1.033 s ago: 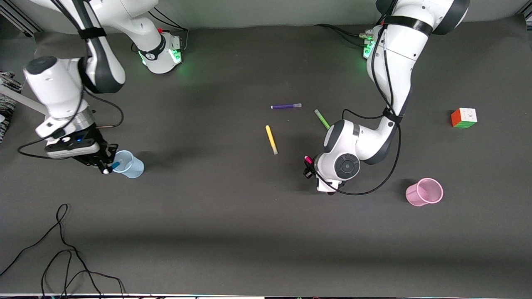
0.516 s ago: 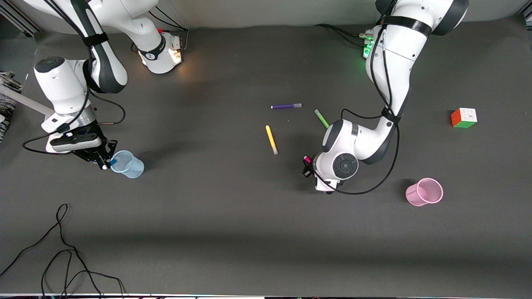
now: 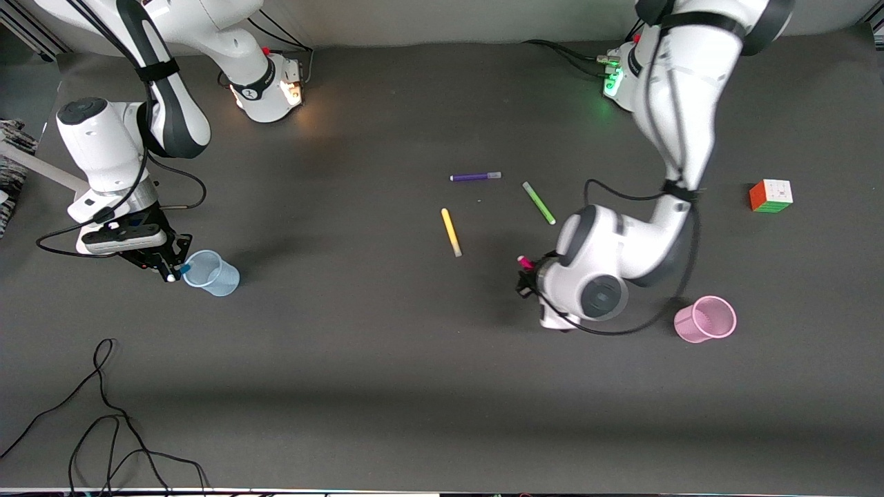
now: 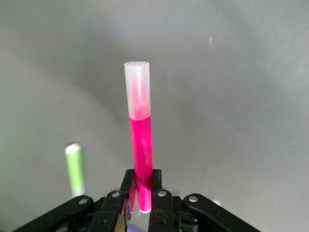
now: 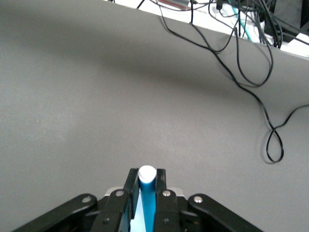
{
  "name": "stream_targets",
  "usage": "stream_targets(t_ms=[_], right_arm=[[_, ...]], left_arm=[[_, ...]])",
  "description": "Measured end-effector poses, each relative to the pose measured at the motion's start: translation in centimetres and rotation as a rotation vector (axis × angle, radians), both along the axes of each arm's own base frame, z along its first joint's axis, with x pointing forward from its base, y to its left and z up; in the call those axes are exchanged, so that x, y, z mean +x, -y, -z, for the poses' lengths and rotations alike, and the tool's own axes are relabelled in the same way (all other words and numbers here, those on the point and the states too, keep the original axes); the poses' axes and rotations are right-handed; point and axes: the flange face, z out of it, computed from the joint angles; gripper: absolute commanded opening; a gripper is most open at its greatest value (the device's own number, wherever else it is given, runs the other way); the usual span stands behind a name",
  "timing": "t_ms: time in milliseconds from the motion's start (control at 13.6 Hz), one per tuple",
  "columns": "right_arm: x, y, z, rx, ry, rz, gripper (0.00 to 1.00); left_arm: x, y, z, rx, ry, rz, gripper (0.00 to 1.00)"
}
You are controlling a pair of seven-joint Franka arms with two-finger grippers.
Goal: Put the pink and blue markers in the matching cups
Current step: 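Carry the pink marker over the pink cup while the right gripper withdraws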
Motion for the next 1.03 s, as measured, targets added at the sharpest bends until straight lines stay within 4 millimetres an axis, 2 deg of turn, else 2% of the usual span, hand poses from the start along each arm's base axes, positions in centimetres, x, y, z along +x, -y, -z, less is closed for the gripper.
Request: stream_targets(t_ms=[74,148,295,369,516,664,738,885,1033], right_arm=[[0.1,0.0,0.2,-0.002,0.005,0.002,0.84],[0.1,0.0,0.5,-0.003,0.005,0.006,1.0],[0.1,-0.1,1.0,-0.002,-0.003,0.017,1.0],[0.2,-0.1,1.2,0.0,-0.005,0.024,1.0],[0.2,-0.4,1.4,0.019,-0.029,0.054,1.0],[1.2,-1.2,1.0,0.028,-0.11,0.071,1.0],[1.9,-1.5,0.0,0.029,-0.154,0.076,1.0],[3.5,-1.7,-3.8,0.034,-0.252,0.088,1.0],[4.5,-2.3,-10.0,0.049,-0.354,0.114,1.0]], left_arm=[[1.2,-2.4,-3.2,-0.016,-0.027,0.005,0.0],[2.0,-5.0,-5.8,-0.048,-0.055,0.018,0.0],[3.6,-11.8,-9.4,-0.139,-0.095,0.034,0.0],[4.1,-15.9,-10.2,-0.195,-0.106,0.034,0.0],[4.6,-24.7,-10.6,-0.319,-0.112,0.029,0.0],[4.3,-31.8,-9.9,-0.415,-0.087,0.036,0.0],[4.2,-34.3,-9.1,-0.451,-0.073,0.045,0.0],[3.9,-38.1,-6.3,-0.516,-0.063,0.062,0.0],[3.7,-39.9,-3.3,-0.589,-0.066,0.056,0.0]])
